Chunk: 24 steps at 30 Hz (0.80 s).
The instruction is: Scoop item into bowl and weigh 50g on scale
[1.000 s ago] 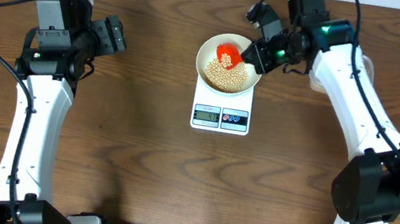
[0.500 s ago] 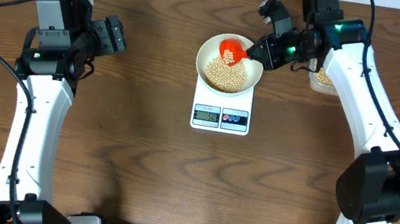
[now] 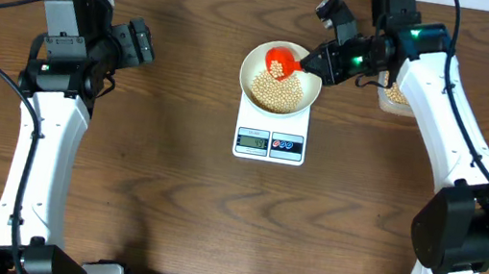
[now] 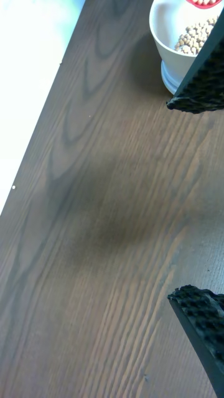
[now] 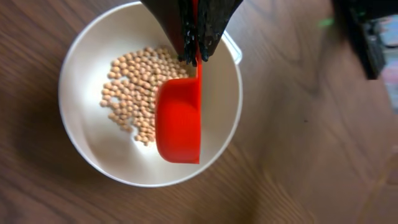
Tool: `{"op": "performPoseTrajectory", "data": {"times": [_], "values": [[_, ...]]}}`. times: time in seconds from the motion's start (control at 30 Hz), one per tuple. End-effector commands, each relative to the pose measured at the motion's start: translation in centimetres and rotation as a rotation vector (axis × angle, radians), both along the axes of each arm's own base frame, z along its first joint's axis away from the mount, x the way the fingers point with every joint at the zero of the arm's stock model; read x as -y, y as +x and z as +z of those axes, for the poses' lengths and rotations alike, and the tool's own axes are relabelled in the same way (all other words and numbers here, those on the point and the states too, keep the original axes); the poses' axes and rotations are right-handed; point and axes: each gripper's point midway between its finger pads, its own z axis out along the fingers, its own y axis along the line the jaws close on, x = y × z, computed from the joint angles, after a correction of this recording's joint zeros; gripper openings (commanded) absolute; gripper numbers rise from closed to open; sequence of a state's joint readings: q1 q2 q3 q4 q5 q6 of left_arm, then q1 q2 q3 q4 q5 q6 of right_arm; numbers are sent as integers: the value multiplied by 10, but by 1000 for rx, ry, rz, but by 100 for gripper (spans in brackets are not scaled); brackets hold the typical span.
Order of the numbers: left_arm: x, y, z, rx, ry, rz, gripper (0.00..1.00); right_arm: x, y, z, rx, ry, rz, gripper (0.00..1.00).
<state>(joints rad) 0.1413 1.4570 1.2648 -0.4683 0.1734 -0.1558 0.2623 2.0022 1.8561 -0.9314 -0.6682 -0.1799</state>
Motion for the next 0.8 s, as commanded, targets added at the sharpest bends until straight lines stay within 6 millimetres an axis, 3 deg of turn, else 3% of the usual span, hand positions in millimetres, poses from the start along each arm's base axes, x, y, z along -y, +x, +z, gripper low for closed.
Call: {"op": "performPoseTrajectory", "data": {"times": [0.0, 0.47, 0.77], "values": [[-3, 0, 4, 7, 17, 0, 91, 3, 6, 31, -1, 123, -6, 1], [-3, 0, 4, 7, 17, 0, 91, 76, 29, 89, -75, 466, -112, 1], [-3, 0, 4, 7, 17, 0, 91, 119, 57, 109, -78, 556, -254, 1]]}}
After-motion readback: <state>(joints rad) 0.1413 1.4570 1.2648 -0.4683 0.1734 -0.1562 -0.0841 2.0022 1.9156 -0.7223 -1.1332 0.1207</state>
